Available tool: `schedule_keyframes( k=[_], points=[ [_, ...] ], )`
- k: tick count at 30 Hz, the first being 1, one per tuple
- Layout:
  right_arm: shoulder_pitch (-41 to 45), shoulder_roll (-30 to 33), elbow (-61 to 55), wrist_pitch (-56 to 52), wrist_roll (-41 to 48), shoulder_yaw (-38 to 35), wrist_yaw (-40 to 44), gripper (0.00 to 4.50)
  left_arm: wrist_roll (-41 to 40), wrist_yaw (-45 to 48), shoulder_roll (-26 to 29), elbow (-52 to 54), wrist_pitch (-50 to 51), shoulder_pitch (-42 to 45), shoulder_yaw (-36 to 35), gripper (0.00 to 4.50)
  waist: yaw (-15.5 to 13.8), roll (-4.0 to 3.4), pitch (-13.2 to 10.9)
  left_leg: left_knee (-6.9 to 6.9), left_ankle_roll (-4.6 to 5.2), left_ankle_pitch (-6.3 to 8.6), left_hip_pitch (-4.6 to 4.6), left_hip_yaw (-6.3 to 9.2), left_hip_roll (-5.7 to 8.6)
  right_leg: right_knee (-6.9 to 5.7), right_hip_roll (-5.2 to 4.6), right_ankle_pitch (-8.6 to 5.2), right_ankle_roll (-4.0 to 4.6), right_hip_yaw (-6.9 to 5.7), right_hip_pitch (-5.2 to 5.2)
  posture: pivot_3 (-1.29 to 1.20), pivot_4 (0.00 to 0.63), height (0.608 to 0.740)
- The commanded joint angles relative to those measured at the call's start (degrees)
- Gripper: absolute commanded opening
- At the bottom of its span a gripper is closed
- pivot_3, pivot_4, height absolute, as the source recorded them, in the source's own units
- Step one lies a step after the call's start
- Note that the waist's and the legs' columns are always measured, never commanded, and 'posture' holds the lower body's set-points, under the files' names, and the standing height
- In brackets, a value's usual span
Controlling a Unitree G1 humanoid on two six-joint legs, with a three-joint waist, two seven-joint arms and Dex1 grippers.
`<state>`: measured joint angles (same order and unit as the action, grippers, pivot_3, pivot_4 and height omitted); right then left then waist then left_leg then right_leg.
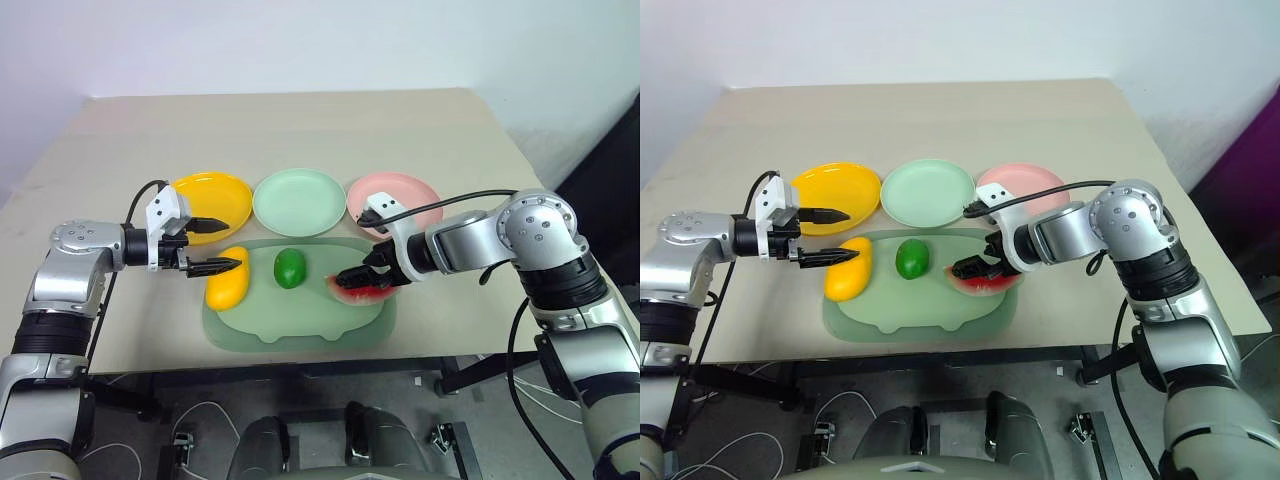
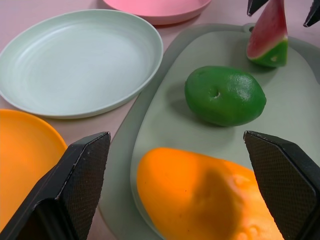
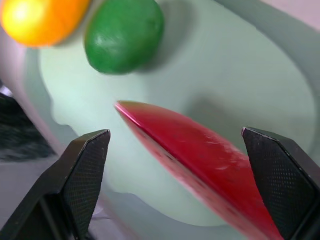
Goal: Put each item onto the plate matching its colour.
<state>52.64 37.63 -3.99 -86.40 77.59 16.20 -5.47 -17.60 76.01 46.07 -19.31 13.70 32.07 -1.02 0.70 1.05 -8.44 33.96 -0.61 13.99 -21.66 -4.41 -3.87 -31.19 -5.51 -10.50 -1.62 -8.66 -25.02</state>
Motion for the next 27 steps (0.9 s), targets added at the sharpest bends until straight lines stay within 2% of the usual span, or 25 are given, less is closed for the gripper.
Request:
schedule_keyframes(
  k=[1, 5, 11, 15, 27],
  points=[
    [1.4, 2.4, -5.5, 2.4, -9.0, 2.7, 9.0, 4.48, -0.9, -0.1, 0.7, 1.8, 0.4, 0.1, -1.4, 4.50, 0.0, 0.00, 0.0, 0.00, 0.00, 0.00, -0.02, -0.01, 0.00, 0.00, -0.01, 0.00, 0.00, 0.00, -0.03, 0.00, 0.150, 0.740],
    [0.9, 4.6, -9.0, 5.7, -17.5, 6.5, 18.1, 4.48, -0.9, -0.2, 0.7, 2.1, 0.6, 0.0, -1.5, 4.50, 0.0, 0.01, 0.0, 0.00, 0.00, 0.00, -0.13, -0.03, 0.01, 0.01, -0.01, 0.00, 0.00, -0.01, -0.15, 0.00, 0.150, 0.740],
    [0.4, 6.0, -11.2, 8.4, -25.1, 8.5, 28.5, 4.48, -0.9, -0.2, 0.7, 2.2, 0.7, -0.1, -1.5, 4.50, 0.0, 0.01, 0.0, 0.01, 0.00, 0.00, -0.15, -0.06, 0.03, 0.00, 0.01, 0.00, 0.00, -0.02, -0.21, 0.00, 0.150, 0.740],
    [0.3, 9.1, -14.2, 12.5, -31.7, 12.8, 36.2, 4.48, -0.9, -0.4, 0.6, 2.1, 0.7, -0.1, -1.5, 4.50, -0.1, 0.02, 0.0, 0.02, 0.00, 0.00, -0.15, -0.07, 0.04, 0.00, 0.01, 0.00, 0.00, -0.02, -0.23, 0.00, 0.150, 0.740],
    [0.3, 10.6, -14.0, 18.6, -46.3, 18.4, 47.4, 4.48, -1.4, -1.0, 0.7, 3.5, 1.4, -0.8, -1.9, 4.50, 0.0, 0.02, 0.0, 0.03, -0.02, 0.01, -0.12, -0.12, 0.05, 0.01, -0.01, -0.01, 0.01, -0.07, -0.34, 0.00, 0.150, 0.740]
  ],
)
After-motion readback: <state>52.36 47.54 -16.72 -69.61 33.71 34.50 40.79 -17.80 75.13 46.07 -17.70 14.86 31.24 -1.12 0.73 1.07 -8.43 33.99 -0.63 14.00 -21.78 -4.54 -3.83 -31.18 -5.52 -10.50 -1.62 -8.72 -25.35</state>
